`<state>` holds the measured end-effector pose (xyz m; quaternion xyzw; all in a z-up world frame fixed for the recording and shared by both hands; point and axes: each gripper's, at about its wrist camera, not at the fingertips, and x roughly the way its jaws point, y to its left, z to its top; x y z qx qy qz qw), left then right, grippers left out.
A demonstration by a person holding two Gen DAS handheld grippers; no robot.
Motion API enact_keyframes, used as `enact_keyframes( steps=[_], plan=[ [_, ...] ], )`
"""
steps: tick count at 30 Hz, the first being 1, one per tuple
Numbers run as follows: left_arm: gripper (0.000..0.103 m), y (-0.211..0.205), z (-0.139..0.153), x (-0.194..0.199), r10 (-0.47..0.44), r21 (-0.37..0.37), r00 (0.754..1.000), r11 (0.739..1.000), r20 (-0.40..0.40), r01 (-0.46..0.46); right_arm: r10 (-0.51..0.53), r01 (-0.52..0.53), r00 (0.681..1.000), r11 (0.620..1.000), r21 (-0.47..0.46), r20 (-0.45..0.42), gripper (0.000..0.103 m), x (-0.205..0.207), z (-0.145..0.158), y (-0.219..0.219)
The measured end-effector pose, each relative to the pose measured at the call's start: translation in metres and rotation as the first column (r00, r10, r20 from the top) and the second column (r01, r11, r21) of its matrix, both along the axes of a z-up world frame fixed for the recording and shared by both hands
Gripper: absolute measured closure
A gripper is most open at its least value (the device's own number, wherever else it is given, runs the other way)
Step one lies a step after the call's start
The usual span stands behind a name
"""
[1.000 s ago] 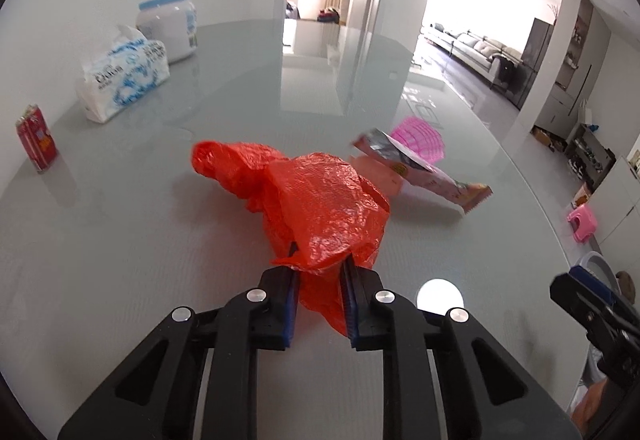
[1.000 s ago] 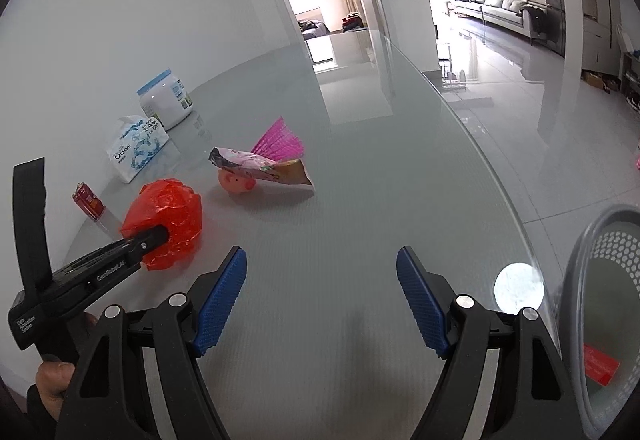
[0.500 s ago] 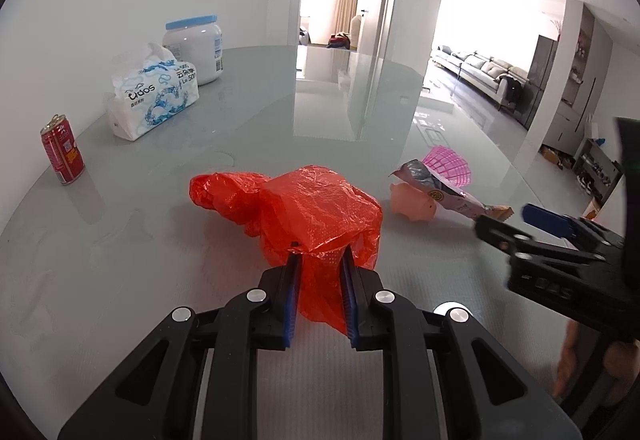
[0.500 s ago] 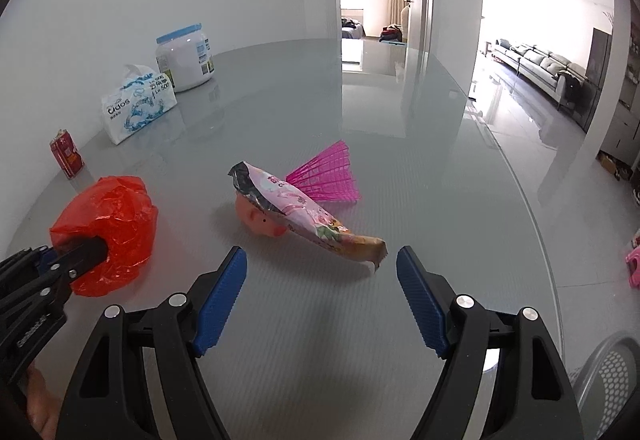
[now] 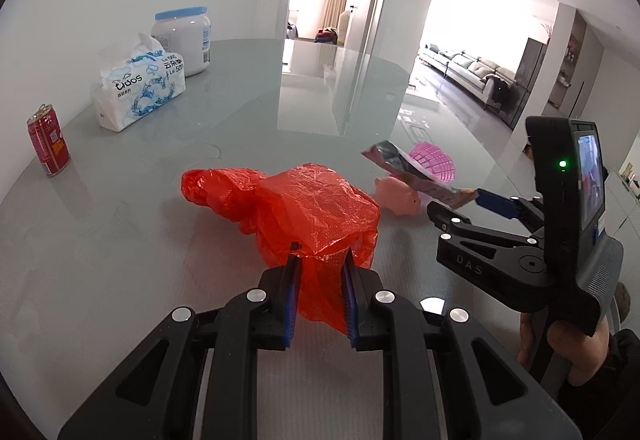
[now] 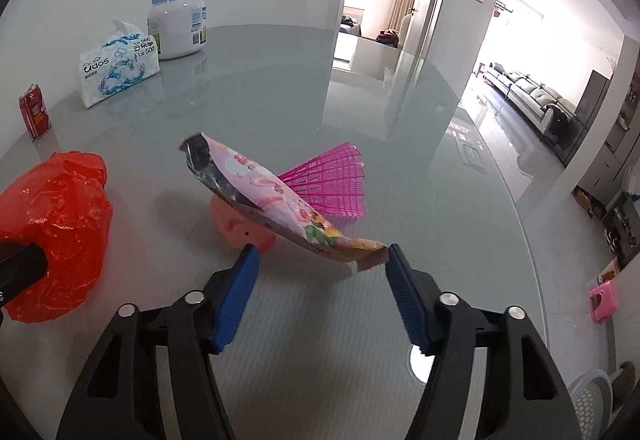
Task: Collect trash
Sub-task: 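Grasp the pink snack wrapper with the right tool while the left tool holds the bag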
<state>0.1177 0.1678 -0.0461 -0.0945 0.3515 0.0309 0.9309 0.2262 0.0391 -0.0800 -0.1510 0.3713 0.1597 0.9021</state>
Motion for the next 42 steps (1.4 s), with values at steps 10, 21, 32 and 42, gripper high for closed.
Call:
enact_keyframes(
  steps=[10, 21, 32, 42],
  plan=[
    [0.084, 0.004, 0.0, 0.001, 0.007, -0.002, 1.0, 1.0, 0.002, -0.007, 0.006, -0.005, 0.999, 0.999, 0.036, -0.031, 0.092, -0.008, 0.002, -0.001],
    [0.084, 0.004, 0.004, -0.004, 0.017, -0.002, 1.0, 1.0, 0.022, -0.017, 0.013, -0.009, 0.999, 0.995, 0.096, -0.045, 0.091, -0.023, 0.017, -0.008],
    [0.084, 0.01, 0.006, -0.008, 0.031, -0.026, 0.999, 0.999, 0.034, -0.03, 0.178, -0.177, 0.979, 0.984, 0.025, -0.101, 0.072, 0.027, 0.047, 0.046],
    [0.084, 0.016, 0.007, -0.009, 0.027, -0.059, 0.999, 0.998, 0.042, -0.025, 0.236, -0.268, 0.957, 0.942, -0.204, -0.168, 0.066, 0.066, 0.022, 0.093]
  ],
)
